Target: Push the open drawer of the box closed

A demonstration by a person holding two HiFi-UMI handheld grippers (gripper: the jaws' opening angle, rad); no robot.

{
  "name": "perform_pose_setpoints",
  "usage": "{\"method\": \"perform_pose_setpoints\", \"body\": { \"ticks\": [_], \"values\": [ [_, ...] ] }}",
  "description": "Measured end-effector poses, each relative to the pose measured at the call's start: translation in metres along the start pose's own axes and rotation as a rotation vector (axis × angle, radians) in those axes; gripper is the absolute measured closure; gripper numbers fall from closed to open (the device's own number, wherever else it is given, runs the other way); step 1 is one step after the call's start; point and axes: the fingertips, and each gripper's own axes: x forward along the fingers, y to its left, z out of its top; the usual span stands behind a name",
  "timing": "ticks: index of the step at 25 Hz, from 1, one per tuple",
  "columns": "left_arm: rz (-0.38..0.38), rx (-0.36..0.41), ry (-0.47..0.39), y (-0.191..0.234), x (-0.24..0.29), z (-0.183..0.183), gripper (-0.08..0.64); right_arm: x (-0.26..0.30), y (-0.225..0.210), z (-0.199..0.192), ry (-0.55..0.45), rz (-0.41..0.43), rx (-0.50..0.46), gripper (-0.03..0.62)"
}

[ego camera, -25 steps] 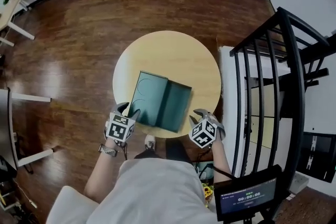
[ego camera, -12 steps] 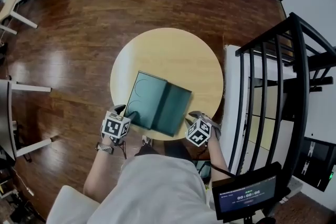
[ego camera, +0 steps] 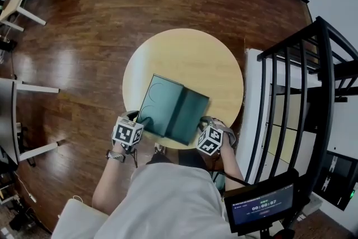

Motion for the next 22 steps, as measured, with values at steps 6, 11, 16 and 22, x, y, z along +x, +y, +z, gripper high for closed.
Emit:
{"method": "perform_pose_setpoints", "body": {
  "ticks": [6, 11, 16, 22],
  "values": [
    [-0.004, 0.006, -0.003, -0.002, 0.001, 0.0, 0.328, 0.0, -0.003, 0.001, 0.004, -0.02, -0.016, 0.517],
    [0.002, 0.009, -0.003, -0.003, 0.001, -0.001, 0.328, 0.002, -0.006, 0.009, 0.007, -0.029, -0.03, 0.517],
    [0.002, 0.025, -0.003, -0.006, 0.003, -0.001, 0.328, 0.005, -0.007, 0.022, 0.002, -0.023, -0.052, 0.517],
    [-0.005, 0.031, -0.008, -0.007, 0.005, -0.001, 0.327, 0.007, -0.007, 0.032, -0.002, -0.001, -0.069, 0.517]
  ]
}}
